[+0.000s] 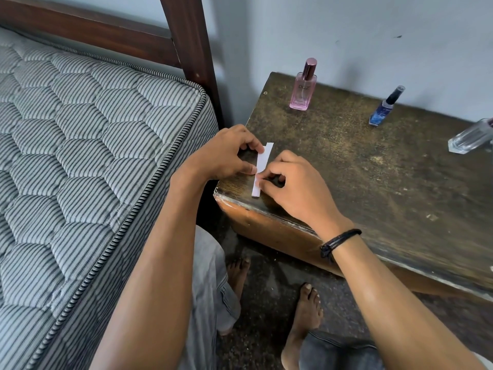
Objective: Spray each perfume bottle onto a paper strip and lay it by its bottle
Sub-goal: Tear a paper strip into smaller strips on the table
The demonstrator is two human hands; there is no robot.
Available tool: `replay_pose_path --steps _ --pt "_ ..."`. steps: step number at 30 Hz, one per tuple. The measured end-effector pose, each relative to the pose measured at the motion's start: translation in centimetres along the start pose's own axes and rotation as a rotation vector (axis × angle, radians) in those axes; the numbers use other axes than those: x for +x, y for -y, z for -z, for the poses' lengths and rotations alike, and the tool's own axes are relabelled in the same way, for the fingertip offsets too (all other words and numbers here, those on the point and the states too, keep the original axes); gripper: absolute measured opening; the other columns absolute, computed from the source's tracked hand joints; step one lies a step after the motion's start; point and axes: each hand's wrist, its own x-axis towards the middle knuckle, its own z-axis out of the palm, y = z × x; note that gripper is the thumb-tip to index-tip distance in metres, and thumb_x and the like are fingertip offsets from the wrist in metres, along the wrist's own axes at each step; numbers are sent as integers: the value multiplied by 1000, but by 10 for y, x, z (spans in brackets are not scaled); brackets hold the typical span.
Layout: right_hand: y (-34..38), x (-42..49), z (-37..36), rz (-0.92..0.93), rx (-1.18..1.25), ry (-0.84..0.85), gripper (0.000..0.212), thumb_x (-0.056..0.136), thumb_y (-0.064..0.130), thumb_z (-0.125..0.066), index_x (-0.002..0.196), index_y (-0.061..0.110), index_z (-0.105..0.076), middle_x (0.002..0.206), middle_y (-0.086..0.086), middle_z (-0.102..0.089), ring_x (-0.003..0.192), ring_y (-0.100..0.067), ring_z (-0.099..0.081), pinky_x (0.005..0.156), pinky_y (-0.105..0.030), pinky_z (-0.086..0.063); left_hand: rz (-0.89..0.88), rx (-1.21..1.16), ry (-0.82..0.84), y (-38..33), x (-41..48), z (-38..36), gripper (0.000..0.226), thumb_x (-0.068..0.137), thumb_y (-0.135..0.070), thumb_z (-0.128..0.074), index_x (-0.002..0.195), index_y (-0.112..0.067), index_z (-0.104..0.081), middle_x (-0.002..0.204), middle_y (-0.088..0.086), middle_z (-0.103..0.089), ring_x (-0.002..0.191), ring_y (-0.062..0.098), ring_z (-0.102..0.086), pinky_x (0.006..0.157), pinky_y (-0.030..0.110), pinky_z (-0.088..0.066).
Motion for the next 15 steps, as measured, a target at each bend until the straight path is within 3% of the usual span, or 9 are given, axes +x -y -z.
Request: replay_pose_path --steps 3,7,10,15 --pt "0 -1 0 7 -2 -2 7 92 35 -76 97 30 -77 100 13 -56 95 -13 -53 74 -39 -53 2 7 -1 0 0 0 43 79 -19 -82 119 -21 -68 118 -2 -53 113 18 -50 103 37 -42" --pt "1 -1 2 8 -10 23 35 80 59 -79 101 31 -75 101 16 -53 94 -9 -49 72 -32 -47 3 9 -1 0 1 0 42 79 -19 -82 119 -22 -68 117 -2 -53 113 18 -49 104 36 -41" --pt "2 -2 8 55 -69 94 47 74 64 -81 108 32 -73 103 20 -49 94 -8 -45 72 -32 -44 1 13 -3 1 1 -1 42 79 -20 -82 118 -22 -68 116 -4 -53 112 17 -50 103 34 -40" --pt "6 -6 12 150 -127 122 26 89 47 -75 104 26 -76 106 15 -58 102 -11 -52 77 -44 -54 2 11 -3 0 1 0 43 78 -19 -83 118 -21 -68 115 -3 -52 111 18 -50 103 33 -40"
